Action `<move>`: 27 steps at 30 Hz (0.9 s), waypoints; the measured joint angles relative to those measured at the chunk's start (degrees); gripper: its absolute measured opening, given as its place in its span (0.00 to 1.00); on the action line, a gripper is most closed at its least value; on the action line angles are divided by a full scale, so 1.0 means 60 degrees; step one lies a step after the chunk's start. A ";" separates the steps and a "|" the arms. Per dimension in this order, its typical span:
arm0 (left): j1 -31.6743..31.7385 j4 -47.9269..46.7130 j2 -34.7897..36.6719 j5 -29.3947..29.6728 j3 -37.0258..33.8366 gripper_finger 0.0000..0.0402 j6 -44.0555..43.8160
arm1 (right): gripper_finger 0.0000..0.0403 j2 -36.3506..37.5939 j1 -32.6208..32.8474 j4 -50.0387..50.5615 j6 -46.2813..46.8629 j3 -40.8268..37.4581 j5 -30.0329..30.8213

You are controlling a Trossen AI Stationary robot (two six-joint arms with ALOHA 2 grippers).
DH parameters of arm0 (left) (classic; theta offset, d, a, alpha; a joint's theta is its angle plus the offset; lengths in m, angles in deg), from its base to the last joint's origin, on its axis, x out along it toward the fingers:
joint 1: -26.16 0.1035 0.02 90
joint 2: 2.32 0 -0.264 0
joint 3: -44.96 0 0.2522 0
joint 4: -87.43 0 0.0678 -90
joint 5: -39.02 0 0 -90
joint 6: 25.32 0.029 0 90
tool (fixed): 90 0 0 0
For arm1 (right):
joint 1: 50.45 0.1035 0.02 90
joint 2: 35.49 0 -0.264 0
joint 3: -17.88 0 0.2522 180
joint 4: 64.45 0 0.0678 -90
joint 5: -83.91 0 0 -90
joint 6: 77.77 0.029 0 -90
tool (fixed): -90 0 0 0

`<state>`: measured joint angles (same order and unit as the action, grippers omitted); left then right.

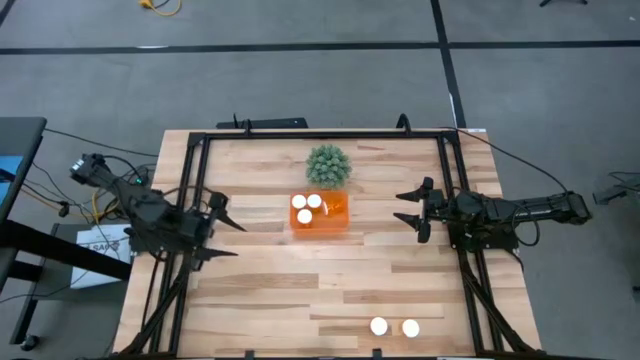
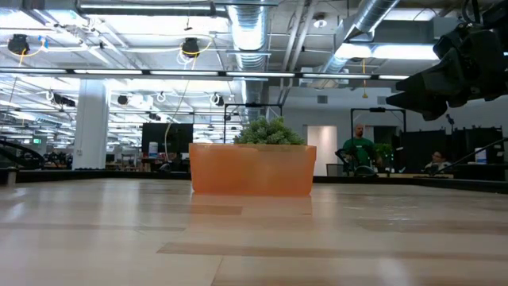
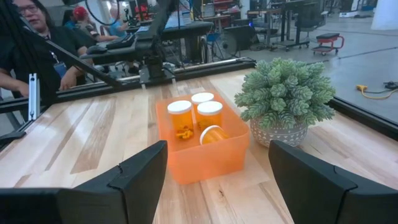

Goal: Pick and place pill bottles into a basket
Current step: Put the orange pill bottle into the orange bin

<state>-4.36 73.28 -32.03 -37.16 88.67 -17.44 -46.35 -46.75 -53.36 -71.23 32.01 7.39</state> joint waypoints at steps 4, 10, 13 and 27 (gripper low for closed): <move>0.0002 0.0173 0.1302 -0.0004 -0.0791 0.65 -0.0005 | 0.68 0.0001 0.0004 0.0002 0.0002 0.0000 0.0000; 0.0000 0.0165 0.3284 -0.0004 -0.1576 0.65 0.0176 | 0.68 -0.0001 0.0001 0.0000 -0.0002 0.0000 0.0000; 0.0000 0.0011 0.4300 -0.0004 -0.1771 0.65 0.0439 | 0.68 0.0001 0.0000 0.0002 0.0001 0.0000 0.0000; 0.0004 0.1763 0.4932 -0.0264 -0.3169 0.65 0.1106 | 0.68 0.0001 0.0004 -0.0002 0.0002 0.0002 0.0003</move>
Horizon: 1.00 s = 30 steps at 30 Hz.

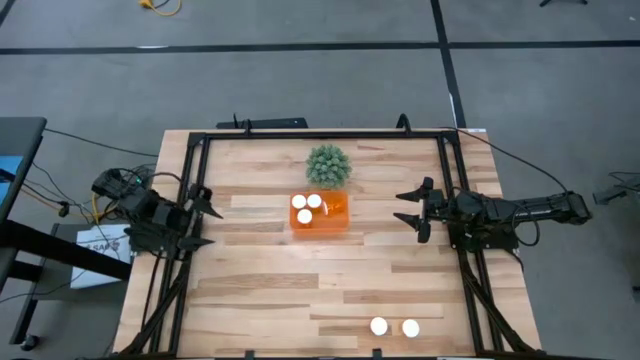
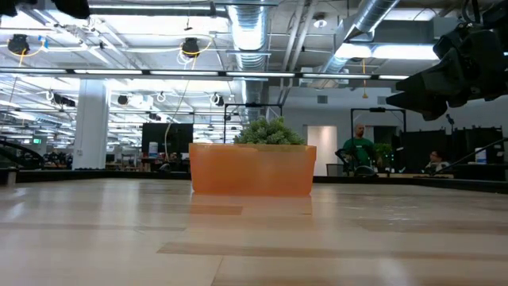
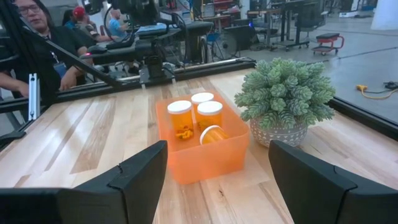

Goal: Pick and place pill bottles into a basket
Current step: Put the orange pill bottle into the orange bin

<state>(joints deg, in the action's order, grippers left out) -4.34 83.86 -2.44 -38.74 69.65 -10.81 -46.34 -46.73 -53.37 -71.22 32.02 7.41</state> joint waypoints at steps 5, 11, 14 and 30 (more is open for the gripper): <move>0.0002 0.0724 -0.0016 0.0082 -0.0614 0.65 0.0222 | 0.68 -0.0001 -0.0001 0.0000 -0.0001 -0.0002 -0.0001; 0.0004 0.1817 -0.0018 -0.0220 -0.1106 0.65 0.0151 | 0.68 0.0000 -0.0001 0.0000 -0.0004 0.0001 0.0001; 0.0000 0.2306 -0.0015 -0.0227 -0.1461 0.65 0.0181 | 0.68 -0.0004 -0.0004 0.0000 -0.0004 0.0002 0.0001; 0.0000 0.1883 -0.0018 -0.1062 -0.1725 0.65 -0.0354 | 0.68 0.0000 -0.0001 0.0000 -0.0002 0.0002 0.0002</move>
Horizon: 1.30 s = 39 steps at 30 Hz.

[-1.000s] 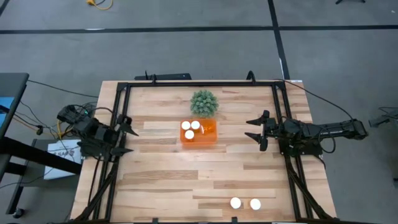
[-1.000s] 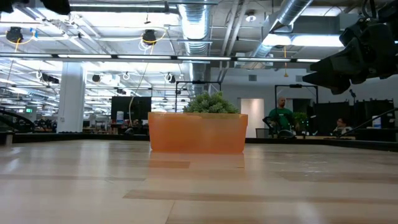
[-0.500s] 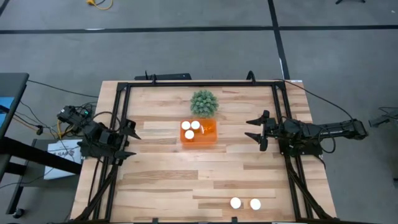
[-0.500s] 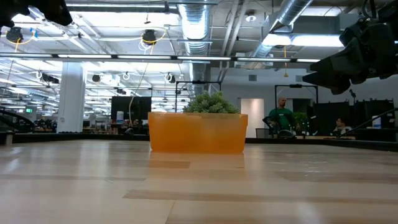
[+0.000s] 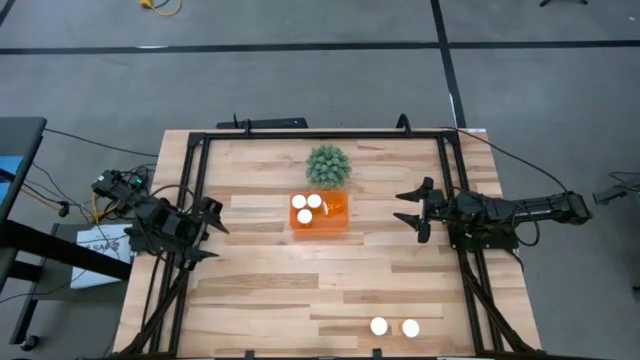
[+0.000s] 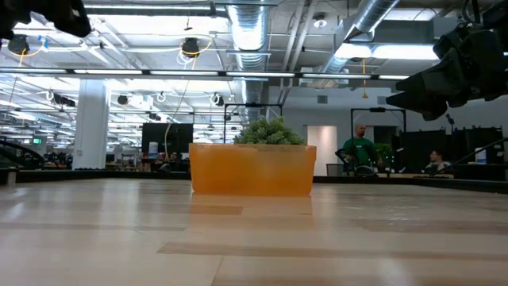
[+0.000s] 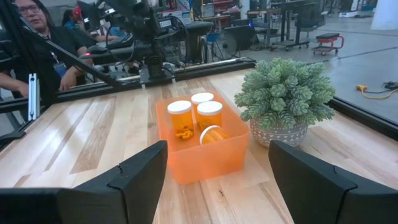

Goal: Pick and place pill bottles into a basket
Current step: Put the orange pill bottle into the orange bin

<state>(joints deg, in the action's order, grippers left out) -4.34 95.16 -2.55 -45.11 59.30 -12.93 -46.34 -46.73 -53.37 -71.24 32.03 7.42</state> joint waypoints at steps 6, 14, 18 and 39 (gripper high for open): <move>0.0000 -0.0965 0.0004 0.0095 -0.0011 0.65 -0.0934 | 0.68 -0.0003 -0.0002 0.0000 -0.0002 -0.0003 0.0000; 0.0000 -0.1869 0.0003 0.0619 -0.0018 0.65 -0.1582 | 0.68 0.0000 -0.0003 0.0000 -0.0002 -0.0001 0.0002; 0.0000 -0.2287 0.0003 0.0748 -0.0021 0.65 -0.1895 | 0.68 -0.0001 -0.0003 0.0000 -0.0001 -0.0001 0.0002; 0.0976 -0.2920 0.0000 0.1333 -0.0033 0.65 -0.1541 | 0.68 0.0000 -0.0003 0.0000 -0.0001 -0.0003 0.0002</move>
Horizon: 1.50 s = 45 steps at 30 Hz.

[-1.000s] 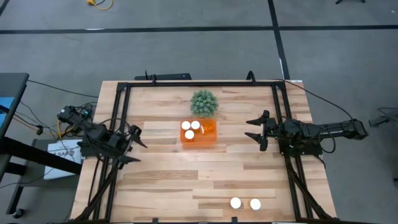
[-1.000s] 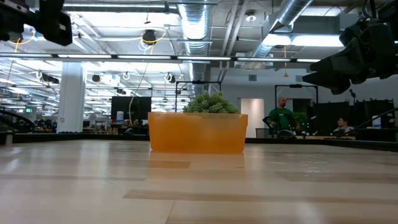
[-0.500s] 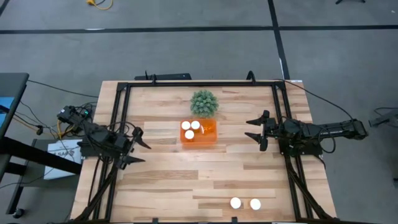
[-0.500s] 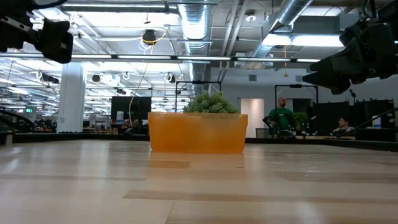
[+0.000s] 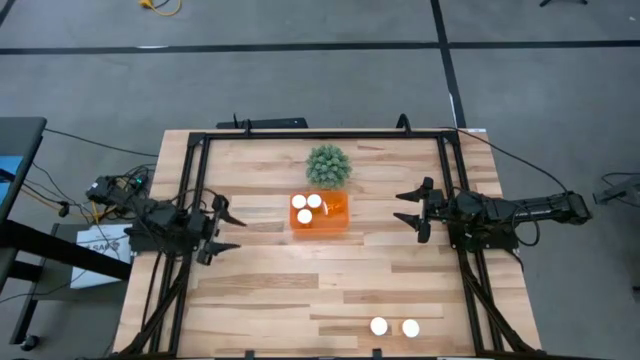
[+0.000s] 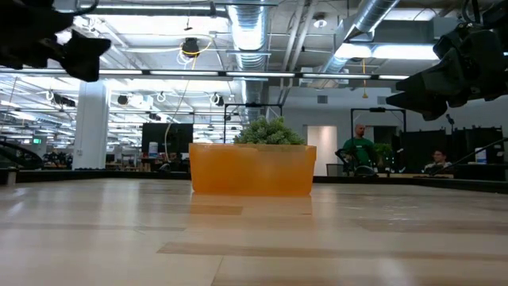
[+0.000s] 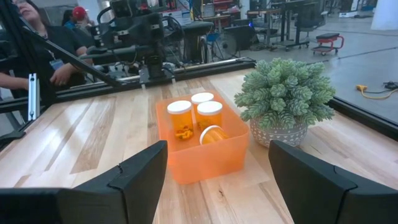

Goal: Pick and place pill bottles into a basket
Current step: Put the orange pill bottle into the orange bin

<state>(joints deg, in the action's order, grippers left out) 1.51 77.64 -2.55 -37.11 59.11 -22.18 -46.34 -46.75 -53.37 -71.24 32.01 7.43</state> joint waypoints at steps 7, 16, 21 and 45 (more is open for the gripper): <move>0.1497 0.0007 0.0001 0.0065 0.0000 0.65 0.0130 | 0.68 0.0000 0.0000 0.0000 0.0003 0.0001 0.0000; 0.2636 -0.0087 0.0003 -0.0744 0.0000 0.65 0.0141 | 0.68 0.0000 0.0001 0.0000 0.0001 0.0003 0.0000; 0.2715 -0.0087 0.0004 -0.0726 0.0000 0.65 0.0178 | 0.68 0.0000 0.0000 0.0000 0.0000 0.0002 0.0000; 0.2715 -0.0094 0.0000 -0.0710 0.0000 0.65 -0.0088 | 0.68 -0.0004 0.0000 -0.0056 0.0007 0.0003 0.0016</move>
<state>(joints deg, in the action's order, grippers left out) 17.80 77.07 -2.55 -41.38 59.11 -22.71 -46.36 -46.75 -53.71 -71.20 32.03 7.53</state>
